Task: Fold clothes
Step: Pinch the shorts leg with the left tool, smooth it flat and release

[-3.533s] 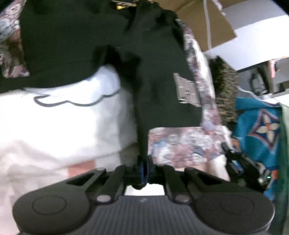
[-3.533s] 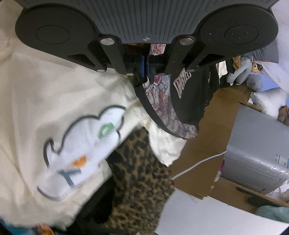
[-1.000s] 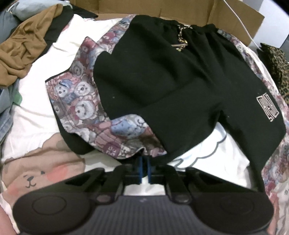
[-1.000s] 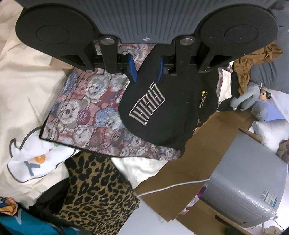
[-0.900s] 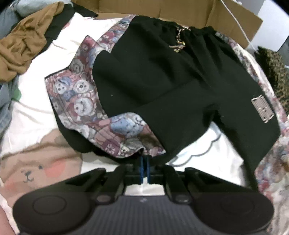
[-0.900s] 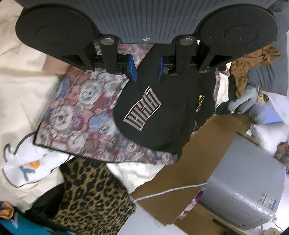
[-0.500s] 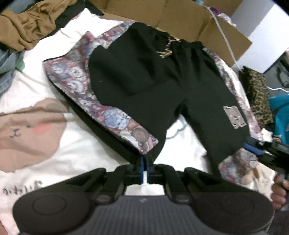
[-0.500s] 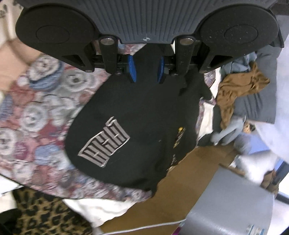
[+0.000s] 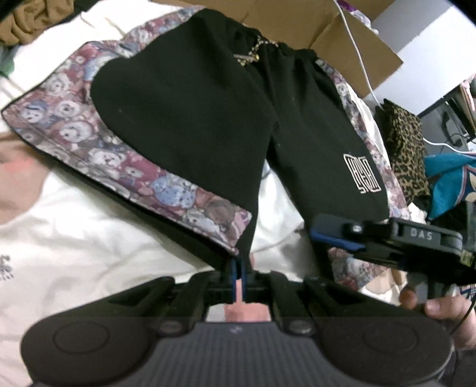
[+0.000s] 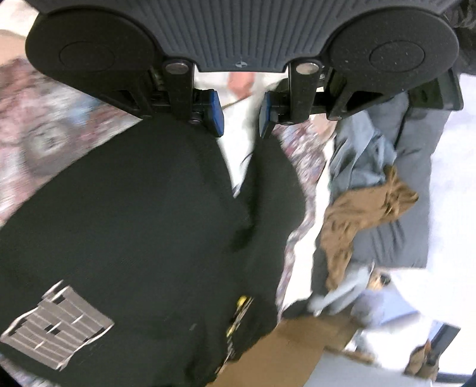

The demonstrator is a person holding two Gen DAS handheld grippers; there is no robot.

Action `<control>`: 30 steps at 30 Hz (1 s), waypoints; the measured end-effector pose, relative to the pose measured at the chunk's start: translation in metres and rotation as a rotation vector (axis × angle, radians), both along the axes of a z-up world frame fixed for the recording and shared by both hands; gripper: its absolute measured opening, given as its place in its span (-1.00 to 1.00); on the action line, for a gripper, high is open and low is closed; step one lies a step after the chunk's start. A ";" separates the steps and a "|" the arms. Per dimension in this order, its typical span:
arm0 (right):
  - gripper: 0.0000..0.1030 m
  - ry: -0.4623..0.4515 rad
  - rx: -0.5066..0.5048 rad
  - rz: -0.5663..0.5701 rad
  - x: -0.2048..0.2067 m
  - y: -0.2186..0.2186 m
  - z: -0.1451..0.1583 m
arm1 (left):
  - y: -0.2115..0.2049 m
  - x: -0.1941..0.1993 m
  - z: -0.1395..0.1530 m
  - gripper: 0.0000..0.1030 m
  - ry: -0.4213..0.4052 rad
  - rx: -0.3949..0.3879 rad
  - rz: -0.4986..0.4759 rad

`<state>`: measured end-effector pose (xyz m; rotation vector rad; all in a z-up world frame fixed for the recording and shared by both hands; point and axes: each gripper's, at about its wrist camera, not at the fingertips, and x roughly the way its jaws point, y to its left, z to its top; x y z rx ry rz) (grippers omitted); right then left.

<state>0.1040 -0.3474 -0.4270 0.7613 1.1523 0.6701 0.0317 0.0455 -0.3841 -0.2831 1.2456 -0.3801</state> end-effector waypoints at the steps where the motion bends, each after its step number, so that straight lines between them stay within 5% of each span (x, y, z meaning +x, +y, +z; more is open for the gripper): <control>1: -0.45 0.004 0.001 0.013 0.001 0.006 -0.001 | 0.000 0.001 -0.002 -0.88 0.021 -0.003 -0.001; 6: -0.40 0.002 -0.006 0.080 0.002 0.030 -0.001 | 0.021 -0.001 0.005 -0.63 0.024 0.029 0.015; 11: -0.36 0.017 -0.004 0.115 0.000 0.042 -0.004 | 0.051 0.010 0.018 -0.61 -0.003 0.118 0.013; 22: -0.36 0.066 -0.004 0.121 0.005 0.042 -0.009 | 0.093 0.095 0.100 -0.57 -0.087 0.319 -0.162; 25: -0.36 0.064 -0.002 0.150 0.008 0.049 -0.009 | 0.112 0.121 0.119 -0.38 -0.100 0.362 -0.188; 30: -0.36 0.040 -0.041 0.160 0.015 0.049 -0.005 | 0.135 0.161 0.115 -0.31 -0.069 0.410 -0.212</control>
